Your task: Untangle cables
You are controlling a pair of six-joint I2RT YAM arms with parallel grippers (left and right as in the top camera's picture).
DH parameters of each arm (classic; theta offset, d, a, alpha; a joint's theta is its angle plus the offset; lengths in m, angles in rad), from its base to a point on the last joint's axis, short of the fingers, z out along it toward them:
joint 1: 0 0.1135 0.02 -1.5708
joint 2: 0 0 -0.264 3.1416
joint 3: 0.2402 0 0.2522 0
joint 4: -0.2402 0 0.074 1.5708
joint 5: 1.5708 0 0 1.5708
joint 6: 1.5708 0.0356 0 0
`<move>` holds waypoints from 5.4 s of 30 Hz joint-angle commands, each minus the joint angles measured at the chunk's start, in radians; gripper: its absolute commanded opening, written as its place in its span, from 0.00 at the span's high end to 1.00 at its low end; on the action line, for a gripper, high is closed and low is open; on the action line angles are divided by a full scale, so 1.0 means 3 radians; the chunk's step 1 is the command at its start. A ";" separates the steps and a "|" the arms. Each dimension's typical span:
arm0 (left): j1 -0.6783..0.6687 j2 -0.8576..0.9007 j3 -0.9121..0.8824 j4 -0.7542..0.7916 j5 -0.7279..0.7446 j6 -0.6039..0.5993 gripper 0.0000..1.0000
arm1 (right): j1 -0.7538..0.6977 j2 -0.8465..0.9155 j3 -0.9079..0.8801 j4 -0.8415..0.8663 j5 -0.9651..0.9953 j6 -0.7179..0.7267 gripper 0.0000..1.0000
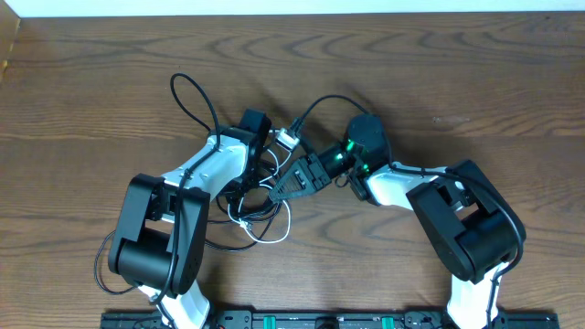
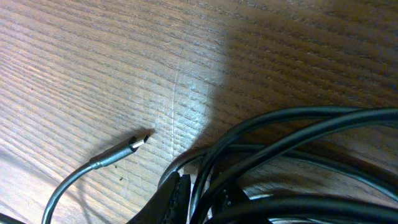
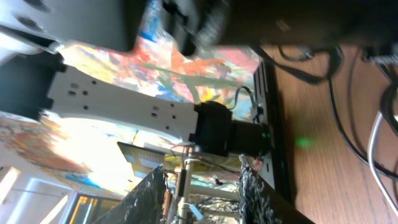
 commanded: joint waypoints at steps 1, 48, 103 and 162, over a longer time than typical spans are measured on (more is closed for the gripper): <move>-0.0013 0.0188 -0.0136 -0.0006 0.0182 -0.0025 0.80 | -0.0062 -0.0050 -0.0151 -0.0031 -0.0046 -0.0334 0.63; -0.0013 0.0188 -0.0136 -0.0005 0.0182 -0.0027 0.80 | 0.0444 -0.0050 -0.0626 -0.2383 0.2786 -0.2054 0.46; -0.0013 0.0188 -0.0136 -0.0006 0.0182 -0.0027 0.80 | -0.0140 -0.0144 -0.0624 0.1275 0.0828 -0.0261 0.99; -0.0013 0.0188 -0.0136 -0.0006 0.0182 -0.0027 0.80 | -0.4538 -0.3029 -0.0626 0.0605 -0.0033 0.1245 0.99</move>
